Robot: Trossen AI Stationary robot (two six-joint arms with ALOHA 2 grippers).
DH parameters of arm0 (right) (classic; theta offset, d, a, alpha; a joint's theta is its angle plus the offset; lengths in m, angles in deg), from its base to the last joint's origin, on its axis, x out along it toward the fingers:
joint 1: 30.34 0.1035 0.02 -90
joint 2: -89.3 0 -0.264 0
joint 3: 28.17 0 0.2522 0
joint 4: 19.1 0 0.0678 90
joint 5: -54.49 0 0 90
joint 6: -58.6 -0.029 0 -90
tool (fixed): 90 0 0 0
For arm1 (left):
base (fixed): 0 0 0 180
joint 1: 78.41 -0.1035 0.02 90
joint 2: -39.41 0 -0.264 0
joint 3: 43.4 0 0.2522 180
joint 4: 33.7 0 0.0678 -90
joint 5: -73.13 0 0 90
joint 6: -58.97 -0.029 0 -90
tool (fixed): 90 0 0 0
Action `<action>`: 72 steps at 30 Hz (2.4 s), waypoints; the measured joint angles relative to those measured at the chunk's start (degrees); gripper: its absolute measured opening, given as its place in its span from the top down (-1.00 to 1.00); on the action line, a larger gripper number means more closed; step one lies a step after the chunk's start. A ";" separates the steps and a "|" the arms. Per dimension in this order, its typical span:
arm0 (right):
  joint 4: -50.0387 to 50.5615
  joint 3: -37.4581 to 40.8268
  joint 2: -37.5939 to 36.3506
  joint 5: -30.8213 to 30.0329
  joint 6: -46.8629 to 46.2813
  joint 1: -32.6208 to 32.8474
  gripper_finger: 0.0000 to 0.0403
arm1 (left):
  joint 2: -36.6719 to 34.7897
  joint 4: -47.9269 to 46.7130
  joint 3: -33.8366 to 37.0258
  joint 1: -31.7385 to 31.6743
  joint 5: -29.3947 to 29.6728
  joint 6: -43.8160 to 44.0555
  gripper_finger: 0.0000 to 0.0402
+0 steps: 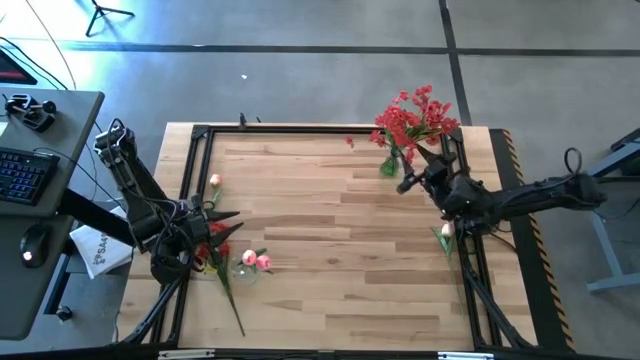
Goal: Sort flowers into vase by color
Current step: Put the red flowers into the green vase, then put the pink flower into the transparent vase
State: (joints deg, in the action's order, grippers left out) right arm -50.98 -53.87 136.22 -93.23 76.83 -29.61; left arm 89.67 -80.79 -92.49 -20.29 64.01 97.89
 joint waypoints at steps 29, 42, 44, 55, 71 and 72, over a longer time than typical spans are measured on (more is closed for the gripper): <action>74.45 -27.40 19.23 36.15 -102.91 41.34 0.10 | 0.00 0.21 0.00 0.00 -1.07 -3.04 0.41; 104.73 -29.57 33.59 68.00 -127.29 40.21 0.40 | 0.00 0.15 0.02 0.00 -0.90 -3.17 0.41; 104.61 -27.78 33.67 68.07 -127.16 39.54 0.40 | 0.00 0.15 0.01 0.00 -0.92 -3.17 0.41; 100.02 -18.49 33.15 72.12 -124.63 33.66 0.41 | 0.00 0.17 0.02 0.00 -1.07 -3.14 0.41; 95.17 -19.66 30.59 67.42 -106.54 30.16 0.94 | 0.00 0.20 0.02 0.01 -1.09 -3.13 0.41; 94.72 -20.35 30.64 66.80 -105.41 30.16 0.95 | -0.02 0.20 0.02 0.01 -1.08 -3.13 0.41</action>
State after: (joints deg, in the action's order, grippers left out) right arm 43.74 -74.22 166.86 -26.42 -28.58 0.55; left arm 89.65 -80.59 -92.47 -20.27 62.93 94.76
